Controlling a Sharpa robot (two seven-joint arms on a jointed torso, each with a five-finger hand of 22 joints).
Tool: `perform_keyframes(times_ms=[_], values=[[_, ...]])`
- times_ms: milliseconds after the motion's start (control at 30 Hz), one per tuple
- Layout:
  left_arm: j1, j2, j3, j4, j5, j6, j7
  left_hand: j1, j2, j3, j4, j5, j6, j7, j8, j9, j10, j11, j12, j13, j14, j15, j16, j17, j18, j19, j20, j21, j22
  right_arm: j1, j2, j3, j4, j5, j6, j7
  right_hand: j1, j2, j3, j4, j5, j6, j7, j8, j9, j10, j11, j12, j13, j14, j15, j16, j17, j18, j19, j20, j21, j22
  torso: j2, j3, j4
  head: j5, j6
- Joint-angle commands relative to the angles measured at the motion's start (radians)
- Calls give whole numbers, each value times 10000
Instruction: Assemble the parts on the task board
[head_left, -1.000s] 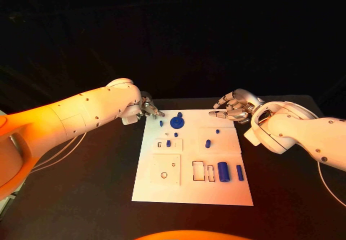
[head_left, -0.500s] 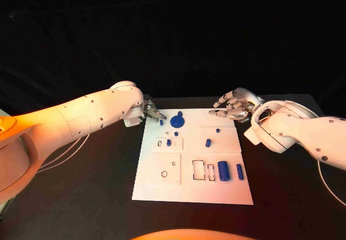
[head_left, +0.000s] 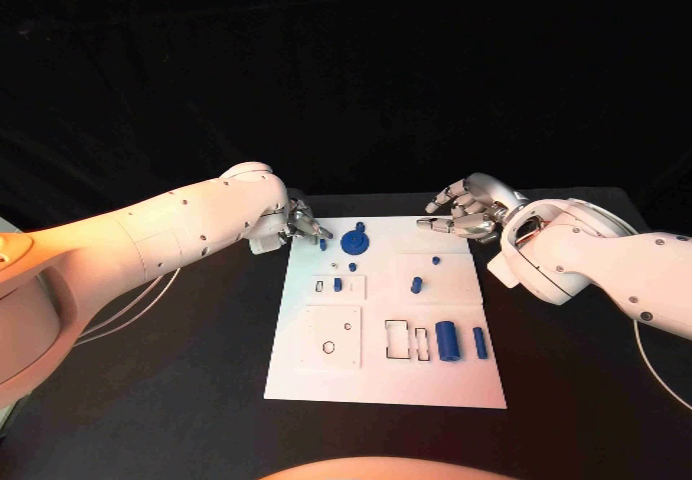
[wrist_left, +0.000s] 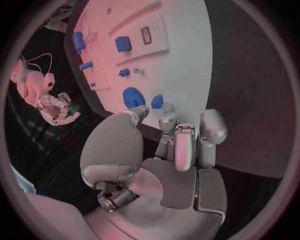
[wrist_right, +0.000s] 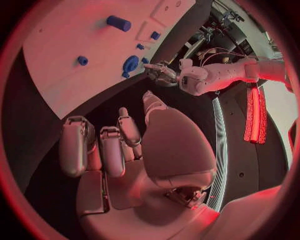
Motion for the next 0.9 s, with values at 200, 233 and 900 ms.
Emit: perform_keyframes(times_ms=[200,233,900], values=[[-2,44,1,-7,102,191,200,340,77,21,-18,35,95,-27,4,-43,3,21,84,47,706,35,35,1408,-39,15,68,3,46,0,27,1,-3,-243,1,104,-41,30,-61,19,18,-19,-9,65,-10,-37,1,-18,9,713,4,-38,1345,56,-78,7,-31,1050,5,-4,-9,10,0],[-2,46,1,-11,103,195,201,348,80,23,-17,35,99,-28,6,-44,5,20,86,49,709,35,39,1418,-43,26,68,11,63,0,27,1,-3,-243,1,104,-41,30,-61,19,18,-19,-9,65,-10,-37,1,-18,9,713,4,-38,1345,56,-78,7,-31,1050,3,-4,-7,9,-7],[-3,75,-17,-58,204,458,238,781,209,136,-39,21,311,-128,160,-30,92,-61,152,122,743,-29,80,1510,-50,54,38,43,121,0,37,1,-3,-207,16,93,-41,30,-61,19,18,-19,-9,65,-10,-37,1,-18,9,713,4,-38,1345,56,-78,7,-31,1050,4,-2,-13,7,-37]])
